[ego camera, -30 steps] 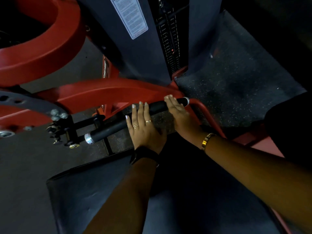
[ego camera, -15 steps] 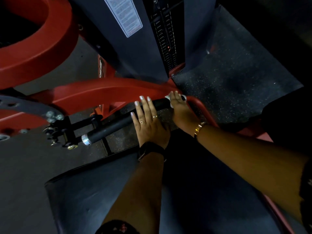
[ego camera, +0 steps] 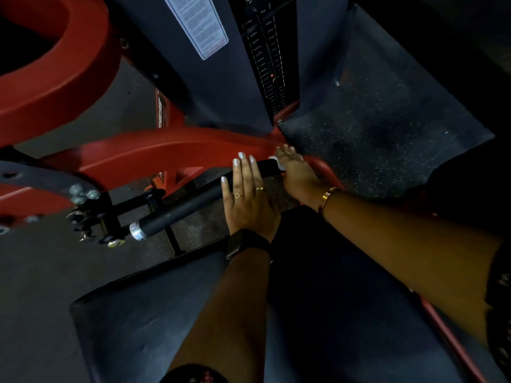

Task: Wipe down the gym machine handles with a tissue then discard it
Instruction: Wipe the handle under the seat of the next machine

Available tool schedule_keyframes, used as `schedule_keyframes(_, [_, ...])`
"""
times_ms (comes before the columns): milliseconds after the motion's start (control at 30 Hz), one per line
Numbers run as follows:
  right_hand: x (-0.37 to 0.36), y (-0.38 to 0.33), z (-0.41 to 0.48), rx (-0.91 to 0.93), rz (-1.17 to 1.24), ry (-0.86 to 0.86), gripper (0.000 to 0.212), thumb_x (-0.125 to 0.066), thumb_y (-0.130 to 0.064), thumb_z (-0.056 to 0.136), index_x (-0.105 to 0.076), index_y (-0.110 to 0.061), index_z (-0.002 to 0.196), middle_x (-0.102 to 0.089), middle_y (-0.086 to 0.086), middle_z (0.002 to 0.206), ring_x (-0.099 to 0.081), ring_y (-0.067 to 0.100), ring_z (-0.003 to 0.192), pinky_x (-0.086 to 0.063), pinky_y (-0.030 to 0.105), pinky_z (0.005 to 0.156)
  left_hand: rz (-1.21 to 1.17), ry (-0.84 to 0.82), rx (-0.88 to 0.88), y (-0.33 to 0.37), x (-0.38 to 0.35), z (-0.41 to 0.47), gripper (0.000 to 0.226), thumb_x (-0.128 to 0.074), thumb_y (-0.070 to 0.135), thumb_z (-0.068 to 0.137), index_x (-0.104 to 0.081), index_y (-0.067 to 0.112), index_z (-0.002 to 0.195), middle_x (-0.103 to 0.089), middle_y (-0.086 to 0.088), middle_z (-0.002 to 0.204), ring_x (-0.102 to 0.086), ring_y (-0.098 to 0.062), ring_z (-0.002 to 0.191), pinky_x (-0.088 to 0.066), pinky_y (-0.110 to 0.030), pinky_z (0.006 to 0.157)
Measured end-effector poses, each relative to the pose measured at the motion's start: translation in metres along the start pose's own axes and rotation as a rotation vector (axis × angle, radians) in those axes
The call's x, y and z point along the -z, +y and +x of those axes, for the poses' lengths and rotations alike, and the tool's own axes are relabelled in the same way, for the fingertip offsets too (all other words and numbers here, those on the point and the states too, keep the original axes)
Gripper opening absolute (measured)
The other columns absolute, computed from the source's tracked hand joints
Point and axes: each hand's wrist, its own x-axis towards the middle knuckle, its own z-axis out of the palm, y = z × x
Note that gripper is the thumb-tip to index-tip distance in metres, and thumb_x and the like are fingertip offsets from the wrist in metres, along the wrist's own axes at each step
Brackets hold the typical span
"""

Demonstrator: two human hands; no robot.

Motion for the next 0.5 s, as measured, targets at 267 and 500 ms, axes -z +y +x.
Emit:
schedule_keyframes(267, [0.007, 0.03, -0.013, 0.03, -0.108, -0.029, 0.063, -0.022, 0.014, 0.094, -0.014, -0.008, 0.152, -0.007, 0.01, 0.16, -0.005, 0.019, 0.148, -0.003, 0.031, 0.12, 0.022, -0.008, -0.011, -0.001, -0.002, 0.0, 0.092, -0.049, 0.041, 0.079, -0.008, 0.004, 0.152, -0.013, -0.012, 0.161, -0.005, -0.023, 0.148, -0.002, -0.044, 0.119])
schedule_keyframes(500, [0.0, -0.015, -0.011, 0.121, 0.024, -0.003, 0.073, -0.031, 0.024, 0.085, -0.02, -0.008, 0.151, -0.011, 0.009, 0.16, -0.004, 0.021, 0.148, -0.003, 0.023, 0.115, 0.068, 0.067, -0.013, -0.002, -0.006, 0.001, 0.082, -0.046, 0.038, 0.087, -0.009, 0.003, 0.152, -0.012, -0.012, 0.158, -0.011, -0.023, 0.146, 0.0, -0.044, 0.118])
